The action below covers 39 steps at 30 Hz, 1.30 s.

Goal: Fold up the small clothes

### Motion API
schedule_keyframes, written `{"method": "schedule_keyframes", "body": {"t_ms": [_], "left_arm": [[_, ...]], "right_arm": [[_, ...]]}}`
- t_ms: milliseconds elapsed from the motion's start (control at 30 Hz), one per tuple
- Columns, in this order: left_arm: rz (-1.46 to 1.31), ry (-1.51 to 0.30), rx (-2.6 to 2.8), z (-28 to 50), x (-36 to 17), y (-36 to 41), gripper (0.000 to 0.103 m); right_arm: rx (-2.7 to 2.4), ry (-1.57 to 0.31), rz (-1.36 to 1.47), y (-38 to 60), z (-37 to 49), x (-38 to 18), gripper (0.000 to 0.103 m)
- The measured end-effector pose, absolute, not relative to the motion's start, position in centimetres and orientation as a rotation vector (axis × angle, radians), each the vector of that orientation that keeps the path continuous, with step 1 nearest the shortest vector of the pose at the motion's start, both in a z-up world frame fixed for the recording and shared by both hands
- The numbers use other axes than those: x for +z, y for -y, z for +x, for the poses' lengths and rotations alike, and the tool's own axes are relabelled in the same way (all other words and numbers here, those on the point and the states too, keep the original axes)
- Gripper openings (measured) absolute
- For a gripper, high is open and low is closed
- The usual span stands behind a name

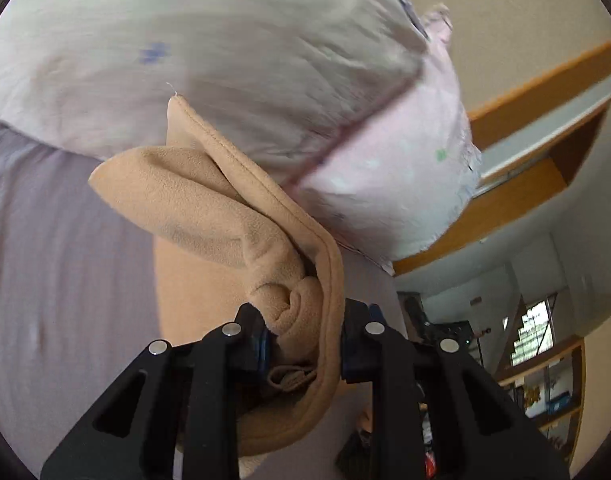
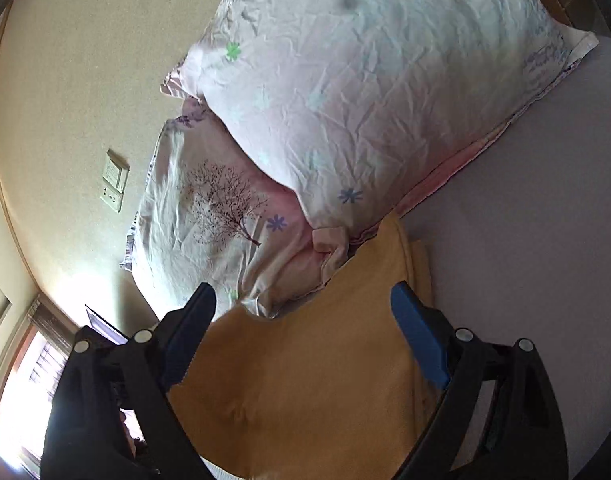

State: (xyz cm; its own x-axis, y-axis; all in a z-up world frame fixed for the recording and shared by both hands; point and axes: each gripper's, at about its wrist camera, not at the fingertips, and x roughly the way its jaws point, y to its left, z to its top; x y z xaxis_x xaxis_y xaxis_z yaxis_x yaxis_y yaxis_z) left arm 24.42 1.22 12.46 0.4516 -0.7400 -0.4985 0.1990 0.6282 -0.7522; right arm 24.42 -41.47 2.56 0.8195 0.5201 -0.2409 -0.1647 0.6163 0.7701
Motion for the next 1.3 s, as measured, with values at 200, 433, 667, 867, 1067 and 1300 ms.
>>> {"method": "schedule_keyframes", "body": {"t_ms": [200,433,667,867,1067,1300], "left_arm": [[-0.612,-1.133,-0.782,27.2,7.6,14.3,0.031],[-0.735,-1.051,-0.896,25.2,8.0,11.4,0.076],[-0.561,-1.059,-0.631,23.2,7.8,2.9,0.078],[-0.547,-1.124,-0.669,22.4,5.0,3.7,0.078],[-0.477,-1.128,-0.701,20.9,4.3,4.6,0.078],[-0.465,-1.146,-0.702,20.2,3.7,3.9,0.078]], "right_arm": [[0.29,-0.471,0.784,44.0,24.1,2.2,0.089],[0.302,-0.491,0.824,45.9,23.9,2.0,0.089],[0.513,-0.584,0.623,40.7,18.0,5.2,0.075],[0.51,-0.715,0.442,35.7,17.5,4.3,0.017],[0.373,-0.81,0.43,37.1,15.8,2.1,0.008],[0.45,-0.779,0.696,41.1,15.8,2.8,0.053]]}}
